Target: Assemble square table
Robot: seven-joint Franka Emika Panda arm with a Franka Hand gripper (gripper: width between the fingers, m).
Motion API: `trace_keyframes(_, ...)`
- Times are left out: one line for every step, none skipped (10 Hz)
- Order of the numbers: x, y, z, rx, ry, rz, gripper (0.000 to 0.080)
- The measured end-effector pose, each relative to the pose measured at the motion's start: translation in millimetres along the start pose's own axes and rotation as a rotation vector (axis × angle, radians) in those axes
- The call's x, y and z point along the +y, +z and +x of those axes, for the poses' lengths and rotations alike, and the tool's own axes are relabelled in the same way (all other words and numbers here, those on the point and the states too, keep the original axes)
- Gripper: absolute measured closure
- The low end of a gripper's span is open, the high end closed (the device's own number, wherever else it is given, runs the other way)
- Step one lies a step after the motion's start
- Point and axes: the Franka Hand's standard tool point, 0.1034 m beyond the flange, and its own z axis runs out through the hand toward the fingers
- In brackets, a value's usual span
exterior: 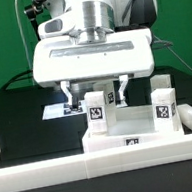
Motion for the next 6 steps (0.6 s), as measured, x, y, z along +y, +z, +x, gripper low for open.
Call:
trace_keyframes(0.0,0.0,-0.1,0.000,0.000,0.000,0.0157)
trace_keyframes(0.0,0.1,-0.2,0.000,0.000,0.000,0.0157)
trace_keyframes(0.4,-0.4,0.0,-0.002,-0.002,0.000,0.0151)
trace_keyframes(1.4,-3.7,3.3,-0.003,-0.014,0.002,0.0151)
trace_keyframes(1.7,-6.6,7.1,0.002,-0.017,0.003,0.0150)
trace_keyframes(1.0,-9.0,8.8,-0.002,-0.016,0.007,0.0150)
